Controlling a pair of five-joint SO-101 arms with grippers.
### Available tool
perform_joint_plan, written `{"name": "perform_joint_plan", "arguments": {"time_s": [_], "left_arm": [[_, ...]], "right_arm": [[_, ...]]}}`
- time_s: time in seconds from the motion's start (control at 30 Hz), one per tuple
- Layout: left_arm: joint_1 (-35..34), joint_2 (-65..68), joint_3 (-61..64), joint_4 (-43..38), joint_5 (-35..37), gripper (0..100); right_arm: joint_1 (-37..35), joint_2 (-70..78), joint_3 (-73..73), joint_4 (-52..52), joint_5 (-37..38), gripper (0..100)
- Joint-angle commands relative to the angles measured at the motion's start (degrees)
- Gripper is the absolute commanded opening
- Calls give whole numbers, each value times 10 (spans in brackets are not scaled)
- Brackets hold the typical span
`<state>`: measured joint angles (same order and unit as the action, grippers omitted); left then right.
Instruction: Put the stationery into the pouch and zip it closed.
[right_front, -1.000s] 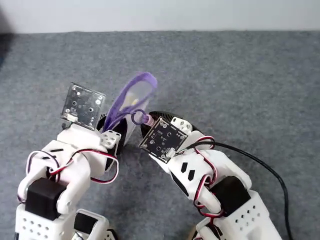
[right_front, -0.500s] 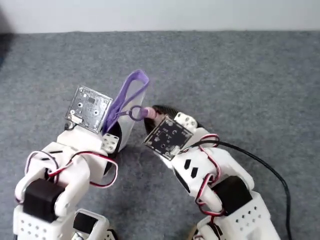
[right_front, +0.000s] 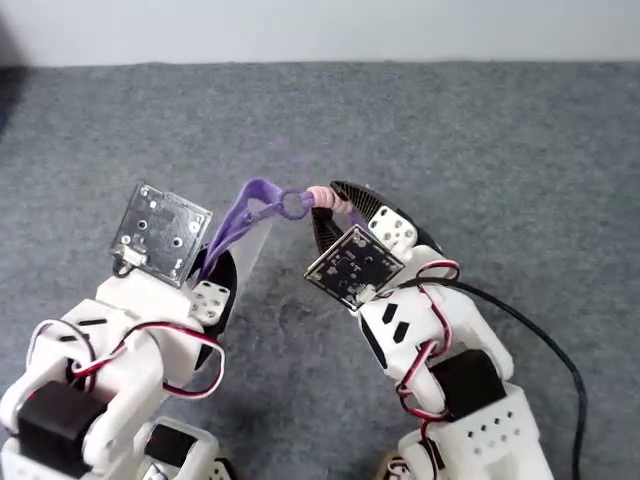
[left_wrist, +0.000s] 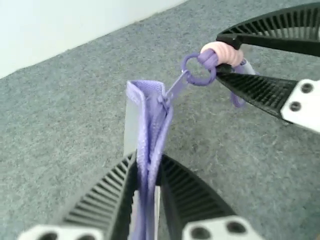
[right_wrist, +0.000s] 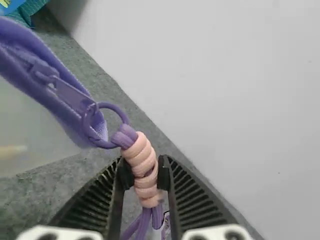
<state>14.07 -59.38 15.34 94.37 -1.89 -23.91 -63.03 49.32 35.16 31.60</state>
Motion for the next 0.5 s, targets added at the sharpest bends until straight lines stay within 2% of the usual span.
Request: {"name": "perform_joint_plan", "arguments": {"time_s": [0.0,0.23,0.47], "left_arm": [[-7,-10,-60,20,26,9],[-9,-10,-100,43,32,9],[-8,-10,-129,55,68,9]], "right_arm": [[61,7,22,-34,5,8],[75,7,62,-66,5,8],[113,7,144,-147,6,8]]}}
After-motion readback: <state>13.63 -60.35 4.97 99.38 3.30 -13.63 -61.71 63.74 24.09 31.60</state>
